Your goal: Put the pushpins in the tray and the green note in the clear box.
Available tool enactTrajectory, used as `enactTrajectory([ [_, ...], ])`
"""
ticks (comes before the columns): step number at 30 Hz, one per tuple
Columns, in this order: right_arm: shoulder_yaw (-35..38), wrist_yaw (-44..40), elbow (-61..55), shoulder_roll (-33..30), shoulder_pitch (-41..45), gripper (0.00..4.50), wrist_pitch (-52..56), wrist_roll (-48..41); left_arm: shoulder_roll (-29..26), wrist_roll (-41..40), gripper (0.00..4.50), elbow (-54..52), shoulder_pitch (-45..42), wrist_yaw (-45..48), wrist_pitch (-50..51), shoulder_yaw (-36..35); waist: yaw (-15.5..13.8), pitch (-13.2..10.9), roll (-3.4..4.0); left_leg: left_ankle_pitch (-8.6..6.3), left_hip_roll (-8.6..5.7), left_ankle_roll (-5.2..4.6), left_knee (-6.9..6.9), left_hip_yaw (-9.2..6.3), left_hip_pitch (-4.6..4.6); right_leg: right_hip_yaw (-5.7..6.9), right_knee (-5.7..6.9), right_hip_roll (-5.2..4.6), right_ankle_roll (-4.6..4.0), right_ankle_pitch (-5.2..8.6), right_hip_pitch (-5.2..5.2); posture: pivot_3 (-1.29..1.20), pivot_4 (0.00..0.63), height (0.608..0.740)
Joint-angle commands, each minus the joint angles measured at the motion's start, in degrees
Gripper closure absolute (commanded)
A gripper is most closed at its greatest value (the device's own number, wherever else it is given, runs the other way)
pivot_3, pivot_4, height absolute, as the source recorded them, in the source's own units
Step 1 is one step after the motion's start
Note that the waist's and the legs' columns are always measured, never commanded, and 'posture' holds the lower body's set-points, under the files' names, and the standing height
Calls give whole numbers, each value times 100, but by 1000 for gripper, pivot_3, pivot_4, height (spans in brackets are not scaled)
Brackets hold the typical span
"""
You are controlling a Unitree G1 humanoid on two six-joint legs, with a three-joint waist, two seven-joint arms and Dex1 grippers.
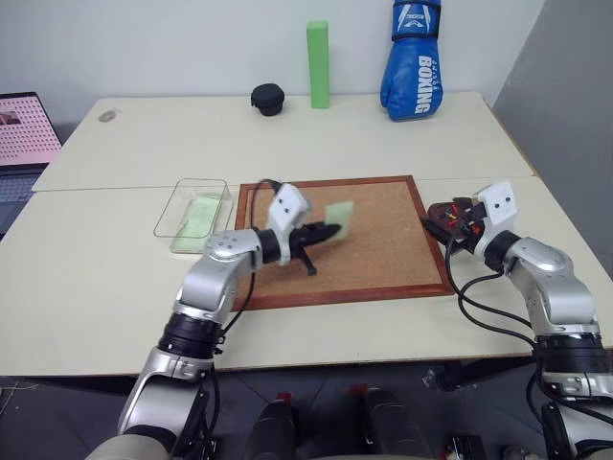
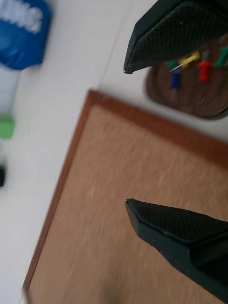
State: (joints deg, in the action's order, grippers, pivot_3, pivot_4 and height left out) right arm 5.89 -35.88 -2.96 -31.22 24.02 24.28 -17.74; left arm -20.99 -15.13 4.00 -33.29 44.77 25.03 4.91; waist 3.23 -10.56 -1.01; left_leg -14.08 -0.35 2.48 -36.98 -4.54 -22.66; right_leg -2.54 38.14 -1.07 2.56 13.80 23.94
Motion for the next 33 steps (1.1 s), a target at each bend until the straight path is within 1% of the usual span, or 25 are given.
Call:
enactTrajectory([
  [1, -207, -164, -1585, 83, -24, 17, 772, -782, -92, -25, 4500, -362, -123, -918, 258, -791, -6, 0, 0, 0, 2, 0, -2, -3, 1, 3, 0, 2, 0, 0, -2, 0, 150, 740],
  [6, -584, 105, -2819, 451, 178, 17, 1757, -1651, -359, 520, 4500, -353, -179, -2444, 309, -1604, -14, -1, -2, 1, 5, 0, -1, -13, 12, 12, -3, 4, 1, 0, -17, 0, 150, 740],
  [8, -630, 265, -2972, 649, 337, 17, 1992, -1866, -416, 709, 4500, -425, -112, -2918, 293, -1794, -19, -1, -2, 1, 4, 0, -1, -12, 11, 10, -6, 3, 1, 0, -17, 0, 150, 740],
  [11, -740, 446, -2909, 856, 522, 17, 2069, -1858, -232, 818, 4500, -522, 139, -3595, 492, -2088, -88, 0, -3, 1, -3, 1, -2, -11, 10, 11, -10, -8, 4, -1, -19, 0, 150, 740],
  [15, -832, 409, -2745, 915, 603, 17, 2003, -1791, -56, 859, 4500, -660, 512, -3804, 606, -2006, -186, 1, -8, 0, -6, 1, -2, -12, 8, 13, -19, -15, 6, -5, -23, 0, 150, 740],
  [20, -862, 321, -2621, 861, 647, 17, 1917, -1743, 142, 691, 4500, -793, 611, -4027, 860, -2237, -193, -3, -20, 1, -8, 2, -5, -13, 4, 19, -20, -16, -19, -20, -22, 0, 150, 740],
  [21, -857, 299, -2583, 832, 646, 5, 1895, -1718, 141, 657, 4301, -768, 603, -4026, 866, -2268, -181, -3, -20, 1, -7, 2, -4, -13, 5, 18, -18, -14, -20, -20, -22, 0, 150, 740],
  [25, -852, 276, -2503, 757, 653, 0, 1841, -1667, 112, 508, 3795, -530, 523, -3946, 779, -2342, -156, -3, -20, 1, -2, 2, -2, -13, 10, 19, -16, -7, -20, -19, -22, 0, 150, 740],
  [26, -849, 275, -2488, 746, 656, 0, 1828, -1663, 107, 493, 3453, -489, 506, -3925, 763, -2333, -155, -3, -20, 1, -3, 2, -2, -12, 10, 18, -16, -6, -20, -19, -22, 0, 150, 740],
  [33, -804, 385, -2411, 660, 670, 0, 1765, -1498, 117, 516, 1974, -389, 490, -3897, 708, -2292, -155, -3, -20, 1, -4, 2, -2, -10, 8, 17, -19, -8, -20, -20, -22, 0, 150, 740],
])
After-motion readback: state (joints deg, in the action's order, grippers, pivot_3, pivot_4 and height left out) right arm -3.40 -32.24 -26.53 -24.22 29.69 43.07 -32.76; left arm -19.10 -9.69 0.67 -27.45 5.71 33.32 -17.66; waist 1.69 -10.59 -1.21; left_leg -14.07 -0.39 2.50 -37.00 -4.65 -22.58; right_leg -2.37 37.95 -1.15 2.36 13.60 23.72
